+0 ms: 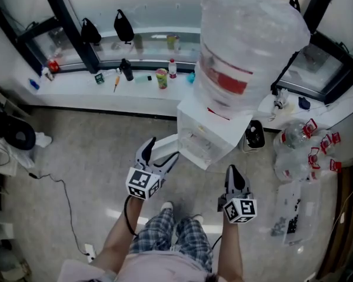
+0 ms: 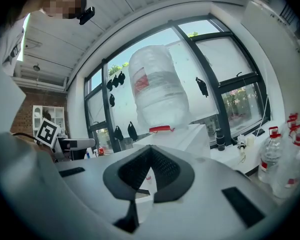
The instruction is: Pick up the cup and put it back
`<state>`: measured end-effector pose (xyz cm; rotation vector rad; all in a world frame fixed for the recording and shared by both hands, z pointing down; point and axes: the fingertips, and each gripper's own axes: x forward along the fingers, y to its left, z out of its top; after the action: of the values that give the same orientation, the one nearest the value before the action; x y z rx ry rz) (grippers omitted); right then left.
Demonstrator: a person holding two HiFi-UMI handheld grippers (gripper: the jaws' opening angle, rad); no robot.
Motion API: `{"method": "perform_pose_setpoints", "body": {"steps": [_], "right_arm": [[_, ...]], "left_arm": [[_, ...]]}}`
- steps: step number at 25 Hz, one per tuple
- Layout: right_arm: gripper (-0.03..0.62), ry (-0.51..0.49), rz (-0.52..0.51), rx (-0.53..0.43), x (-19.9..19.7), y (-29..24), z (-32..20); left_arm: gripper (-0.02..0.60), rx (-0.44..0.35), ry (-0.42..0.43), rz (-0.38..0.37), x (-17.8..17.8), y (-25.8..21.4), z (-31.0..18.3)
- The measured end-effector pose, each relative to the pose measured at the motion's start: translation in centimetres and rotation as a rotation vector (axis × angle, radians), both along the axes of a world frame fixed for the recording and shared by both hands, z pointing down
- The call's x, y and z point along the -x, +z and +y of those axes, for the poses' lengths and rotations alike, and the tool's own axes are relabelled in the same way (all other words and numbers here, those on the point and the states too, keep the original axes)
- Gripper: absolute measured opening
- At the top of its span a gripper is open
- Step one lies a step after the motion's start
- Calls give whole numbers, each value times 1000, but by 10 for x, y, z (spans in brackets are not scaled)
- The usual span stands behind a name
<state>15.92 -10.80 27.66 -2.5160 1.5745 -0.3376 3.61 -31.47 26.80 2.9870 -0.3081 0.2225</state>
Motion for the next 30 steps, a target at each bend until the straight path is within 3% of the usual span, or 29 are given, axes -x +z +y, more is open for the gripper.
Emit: {"method": "perform_pose_setpoints", "body": {"steps": [10, 22, 30], "right_arm": [[17, -26, 34, 17, -10, 152, -8], [17, -102, 53, 59, -16, 357, -35], [17, -164, 87, 103, -40, 493, -45]], "left_arm": [[390, -19, 41, 30, -24, 154, -2], [390, -55, 93, -23, -48, 372, -7], [390, -54, 126, -9, -77, 508, -8]]}}
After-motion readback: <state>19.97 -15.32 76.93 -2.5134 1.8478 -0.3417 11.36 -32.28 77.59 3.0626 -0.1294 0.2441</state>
